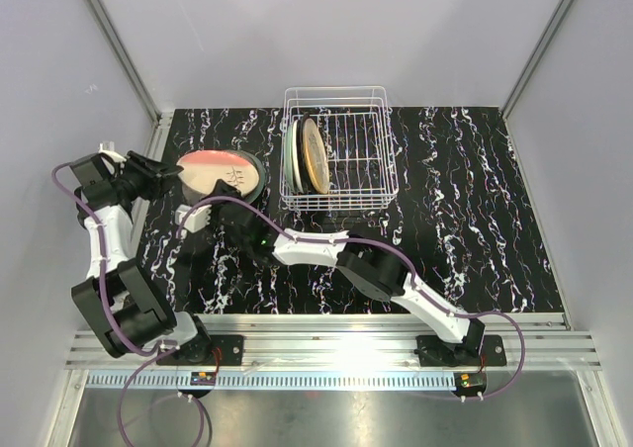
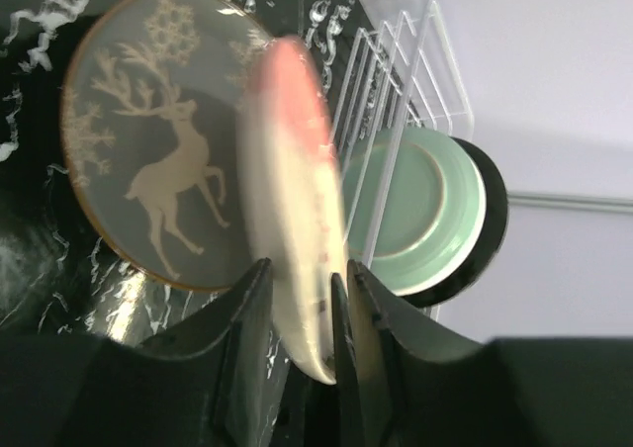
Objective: Load the plates into the dish rack
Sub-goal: Pass the plate from the left arm to the right
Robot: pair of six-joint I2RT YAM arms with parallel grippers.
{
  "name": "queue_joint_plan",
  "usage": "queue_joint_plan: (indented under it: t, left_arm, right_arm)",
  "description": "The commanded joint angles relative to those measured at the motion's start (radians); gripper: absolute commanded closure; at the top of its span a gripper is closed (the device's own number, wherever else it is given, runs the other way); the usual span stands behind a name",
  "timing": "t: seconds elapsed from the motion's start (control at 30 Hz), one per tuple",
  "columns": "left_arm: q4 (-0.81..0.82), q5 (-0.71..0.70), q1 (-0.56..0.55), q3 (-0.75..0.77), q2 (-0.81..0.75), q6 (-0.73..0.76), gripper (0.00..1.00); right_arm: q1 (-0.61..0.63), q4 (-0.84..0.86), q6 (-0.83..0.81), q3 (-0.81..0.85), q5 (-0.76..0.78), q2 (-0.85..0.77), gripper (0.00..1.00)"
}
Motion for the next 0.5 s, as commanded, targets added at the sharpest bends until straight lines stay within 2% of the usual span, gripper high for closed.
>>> queue_joint_plan:
  t: [0.0,0.1,0.17,0.33,0.47]
  left_arm:
    - [0.079,0.078,0.0,0.01,-0.036,-0.011,0.59]
    - [0.095,0.097,0.003,0.012,-0.034,-0.006,0.6]
    - [0.096,0.097,0.003,0.017,-0.036,0.003,0.48]
    - [0.098,0.09,0.003,0.018,-0.046,0.012,0.03]
    - [0.11,0.1,0.005,0.017,-0.048,0.012,0.01]
  right_arm:
    - [0.021,0.167,-0.025,0.0,-0.002,-0.078,0.99]
    - [0.023,0.178,0.001,-0.025,-0.006,-0.104,1.0]
    - [0.026,0.177,0.014,-0.034,-0.009,-0.117,1.0]
    - [0.027,0.186,0.015,-0.06,-0.011,-0.143,1.0]
    - [0.029,0.189,0.061,-0.077,-0.02,-0.174,1.0]
